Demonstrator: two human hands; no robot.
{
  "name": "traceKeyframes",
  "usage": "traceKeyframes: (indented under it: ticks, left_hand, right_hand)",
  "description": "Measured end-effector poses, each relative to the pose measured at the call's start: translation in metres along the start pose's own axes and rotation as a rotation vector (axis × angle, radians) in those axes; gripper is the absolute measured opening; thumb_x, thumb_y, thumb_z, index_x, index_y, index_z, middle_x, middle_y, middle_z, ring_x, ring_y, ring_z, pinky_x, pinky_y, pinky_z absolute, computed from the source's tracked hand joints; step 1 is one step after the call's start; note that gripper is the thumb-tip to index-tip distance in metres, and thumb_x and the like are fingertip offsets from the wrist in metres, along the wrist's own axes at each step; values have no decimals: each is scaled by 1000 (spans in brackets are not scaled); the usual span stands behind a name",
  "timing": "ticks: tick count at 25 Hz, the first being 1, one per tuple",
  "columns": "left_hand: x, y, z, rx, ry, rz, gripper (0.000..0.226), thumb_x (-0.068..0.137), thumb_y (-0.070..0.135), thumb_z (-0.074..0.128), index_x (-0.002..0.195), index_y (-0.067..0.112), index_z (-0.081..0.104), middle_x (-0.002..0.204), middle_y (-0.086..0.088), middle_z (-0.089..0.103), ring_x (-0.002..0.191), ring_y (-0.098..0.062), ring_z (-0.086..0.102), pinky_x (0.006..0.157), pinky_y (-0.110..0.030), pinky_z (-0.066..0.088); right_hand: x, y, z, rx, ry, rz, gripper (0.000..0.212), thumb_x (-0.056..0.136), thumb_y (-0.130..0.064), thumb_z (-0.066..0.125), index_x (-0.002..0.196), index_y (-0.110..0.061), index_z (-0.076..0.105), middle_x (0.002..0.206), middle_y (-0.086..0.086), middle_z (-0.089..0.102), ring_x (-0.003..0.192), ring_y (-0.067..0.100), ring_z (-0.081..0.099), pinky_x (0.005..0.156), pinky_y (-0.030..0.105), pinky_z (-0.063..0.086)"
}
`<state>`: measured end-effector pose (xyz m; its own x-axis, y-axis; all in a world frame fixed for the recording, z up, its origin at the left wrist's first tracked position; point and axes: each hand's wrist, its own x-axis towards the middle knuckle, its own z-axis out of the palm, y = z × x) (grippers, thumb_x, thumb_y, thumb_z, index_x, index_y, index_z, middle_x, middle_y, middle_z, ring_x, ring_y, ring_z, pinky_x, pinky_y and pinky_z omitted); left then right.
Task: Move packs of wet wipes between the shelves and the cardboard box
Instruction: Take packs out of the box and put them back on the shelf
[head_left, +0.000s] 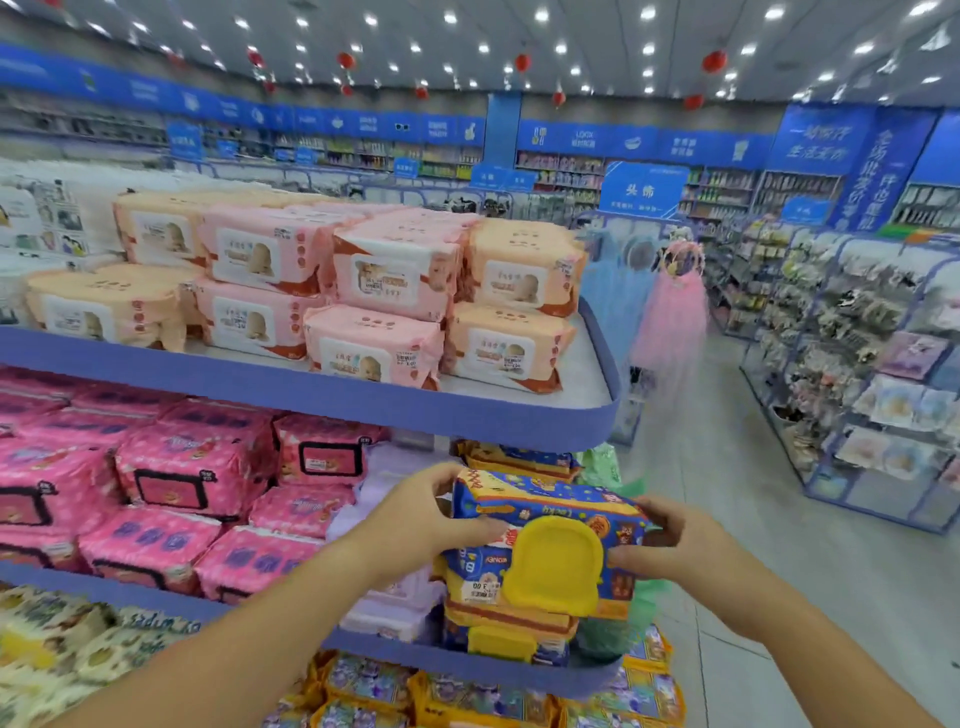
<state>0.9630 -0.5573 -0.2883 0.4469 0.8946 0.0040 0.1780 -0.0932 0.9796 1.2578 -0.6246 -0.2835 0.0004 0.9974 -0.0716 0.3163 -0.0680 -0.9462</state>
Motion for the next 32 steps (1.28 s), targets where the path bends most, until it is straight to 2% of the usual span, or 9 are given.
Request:
traceKeyframes:
  ticks: [4, 6, 9, 12, 16, 20, 24, 29, 32]
  left_hand:
    - [67, -4, 2, 79, 8, -30, 42, 73, 6, 89, 106, 16, 67, 101, 2, 79, 95, -16, 76, 78, -28, 61]
    - [86, -15, -6, 301, -38, 4, 42, 67, 18, 95, 100, 25, 69, 96, 14, 78, 92, -3, 73, 77, -18, 55]
    - [94, -49, -17, 587, -77, -21, 55, 66, 39, 95, 112, 35, 65, 108, 21, 73, 99, 6, 67, 85, -20, 53]
    - [111, -68, -9, 889, -32, 8, 88, 70, 54, 85, 146, 36, 44, 140, 7, 55, 132, -16, 45, 112, -34, 35]
    - [140, -76, 8, 1311, -44, 142, 68, 82, 53, 74, 141, 31, 47, 142, 5, 53, 135, -24, 40, 107, -41, 27]
    - [151, -88, 6, 1392, -44, 122, 73, 88, 48, 70, 150, 26, 39, 151, 4, 44, 140, -23, 41, 108, -41, 30]
    - [146, -90, 9, 1550, 95, 170, 70, 86, 47, 72, 147, 24, 47, 149, 1, 51, 136, -28, 47, 109, -47, 33]
    - [142, -72, 18, 1581, 44, 13, 68, 89, 38, 69, 148, 21, 41, 150, -3, 46, 138, -30, 42, 110, -47, 33]
    - [131, -66, 23, 1404, 32, -17, 62, 86, 34, 66, 143, 23, 45, 144, -3, 49, 131, -29, 47, 107, -45, 40]
  right_hand:
    - [67, 27, -15, -13, 27, 9, 36, 75, 10, 79, 107, -2, 70, 97, 14, 78, 79, 23, 74, 69, 40, 63]
    - [90, 43, -8, -58, 35, 9, 31, 74, 16, 77, 98, -3, 72, 88, 9, 79, 75, 18, 74, 65, 32, 60]
    - [111, 70, 9, -183, 17, -3, 30, 73, 6, 83, 89, -17, 73, 81, -8, 79, 73, 7, 73, 67, 27, 57]
    - [118, 91, 16, -258, 79, 9, 31, 74, -4, 84, 92, -26, 71, 81, -20, 76, 73, -3, 70, 66, 22, 55]
    - [121, 93, 20, -346, 171, 4, 36, 78, -12, 83, 93, -35, 60, 79, -22, 69, 69, -5, 64, 55, 10, 43]
    - [125, 93, 29, -368, 187, 8, 37, 81, -15, 81, 96, -35, 53, 87, -17, 64, 75, -5, 57, 58, 10, 41]
    - [128, 89, 35, -346, 190, 22, 32, 83, -18, 80, 104, -24, 57, 97, -7, 68, 87, 14, 66, 76, 34, 56]
    - [124, 86, 29, -400, 98, 31, 38, 86, -23, 78, 111, -27, 49, 105, -7, 65, 94, 16, 62, 78, 32, 51]
    - [118, 80, 30, -420, 64, 51, 39, 89, -27, 75, 113, -28, 44, 105, -7, 60, 95, 16, 58, 80, 32, 48]
